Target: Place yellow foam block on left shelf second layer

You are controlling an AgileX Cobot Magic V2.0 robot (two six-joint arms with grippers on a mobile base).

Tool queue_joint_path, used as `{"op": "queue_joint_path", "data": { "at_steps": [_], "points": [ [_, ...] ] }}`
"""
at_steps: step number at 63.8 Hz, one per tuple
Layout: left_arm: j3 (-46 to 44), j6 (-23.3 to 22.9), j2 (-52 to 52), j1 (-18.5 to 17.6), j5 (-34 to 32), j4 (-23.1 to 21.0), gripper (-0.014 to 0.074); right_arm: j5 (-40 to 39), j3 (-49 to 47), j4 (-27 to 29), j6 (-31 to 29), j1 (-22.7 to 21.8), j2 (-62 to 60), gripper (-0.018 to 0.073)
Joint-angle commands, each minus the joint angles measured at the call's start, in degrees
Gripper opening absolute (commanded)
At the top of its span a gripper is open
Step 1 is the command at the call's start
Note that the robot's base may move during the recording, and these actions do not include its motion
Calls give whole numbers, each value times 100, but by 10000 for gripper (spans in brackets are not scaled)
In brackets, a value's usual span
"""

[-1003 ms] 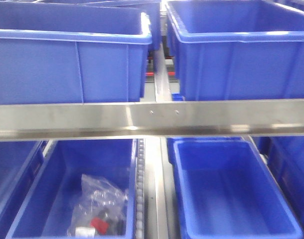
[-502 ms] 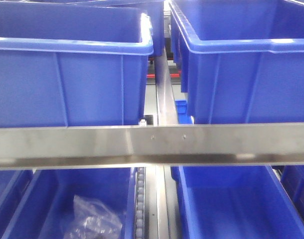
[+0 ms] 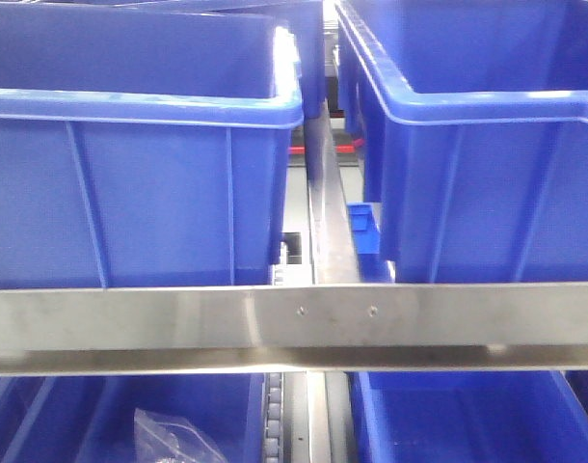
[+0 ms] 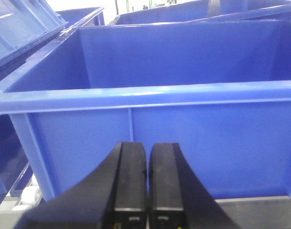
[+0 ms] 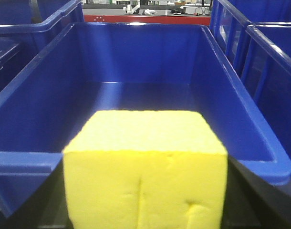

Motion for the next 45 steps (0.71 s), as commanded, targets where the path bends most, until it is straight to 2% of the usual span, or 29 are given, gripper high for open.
{"op": "queue_joint_path", "data": {
  "at_steps": [1,29,45],
  "points": [
    [151,-22,-96,-27,-473,-29,124,-497,-167,-46,-42,-17,51,463],
    [151,-22,-96,-27,-473,-29,124,-719,-311,-68,-42,-18,135,463],
    [151,-22,-96,-27,-473,-29,124,-734,-1115,-226,-42,-18,1377,463]
  ]
}}
